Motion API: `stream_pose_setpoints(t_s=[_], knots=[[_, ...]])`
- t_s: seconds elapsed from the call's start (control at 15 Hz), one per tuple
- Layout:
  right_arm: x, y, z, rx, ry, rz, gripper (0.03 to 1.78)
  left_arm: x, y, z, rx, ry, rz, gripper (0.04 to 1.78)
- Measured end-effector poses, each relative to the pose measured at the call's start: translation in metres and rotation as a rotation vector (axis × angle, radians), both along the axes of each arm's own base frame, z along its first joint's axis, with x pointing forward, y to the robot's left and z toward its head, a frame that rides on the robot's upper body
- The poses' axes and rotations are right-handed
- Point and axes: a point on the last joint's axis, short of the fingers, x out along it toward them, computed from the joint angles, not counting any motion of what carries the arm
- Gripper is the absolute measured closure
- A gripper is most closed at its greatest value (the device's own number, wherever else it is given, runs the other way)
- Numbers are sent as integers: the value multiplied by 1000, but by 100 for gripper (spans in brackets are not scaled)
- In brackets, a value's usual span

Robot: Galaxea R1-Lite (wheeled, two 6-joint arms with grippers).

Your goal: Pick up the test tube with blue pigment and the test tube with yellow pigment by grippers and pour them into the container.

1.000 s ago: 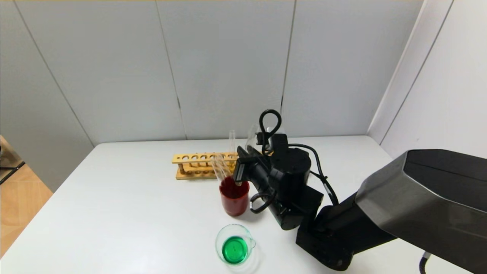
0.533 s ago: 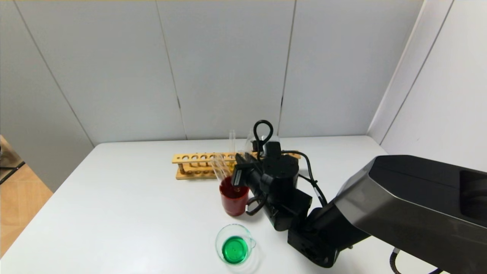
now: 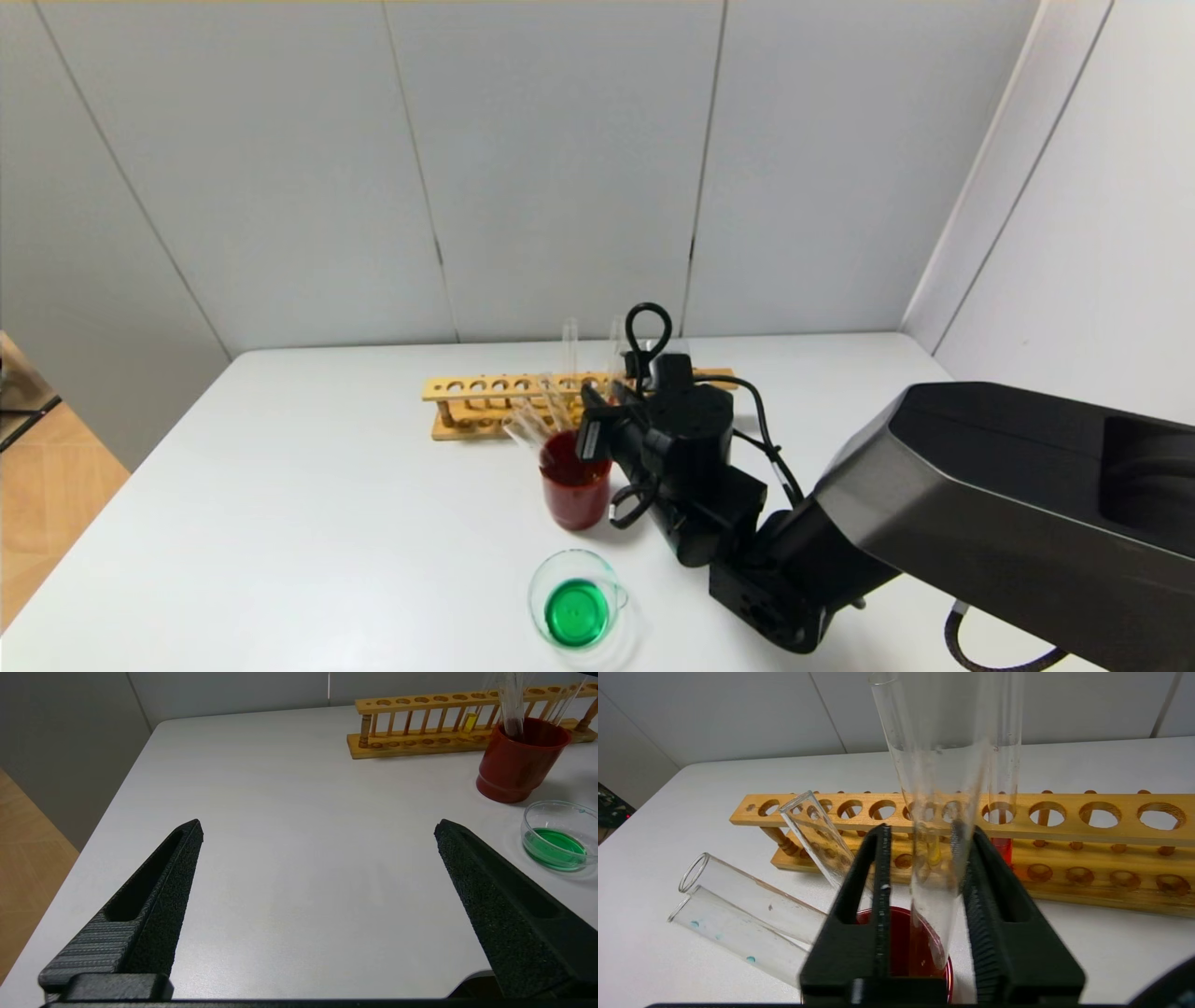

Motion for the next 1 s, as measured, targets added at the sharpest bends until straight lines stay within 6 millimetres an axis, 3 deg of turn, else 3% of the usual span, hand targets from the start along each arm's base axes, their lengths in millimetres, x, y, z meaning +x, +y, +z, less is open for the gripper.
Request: stream_pose_setpoints(t_s=[0.27,0.47,0.73,0.87,1.0], knots=[[0,0,-1,-2,1,0,50,0,0,0,0,0,0,7],[-1,0,0,-2,0,1,17,0,0,0,0,0,0,7],[1,-7,19,6,-37,-17,6,0,0,0,0,0,0,7],[0,-19,46,-9,-97,-35,6,0,0,0,0,0,0,7],[1,-44,81,-86,-197,-82,6,0,0,0,0,0,0,7]])
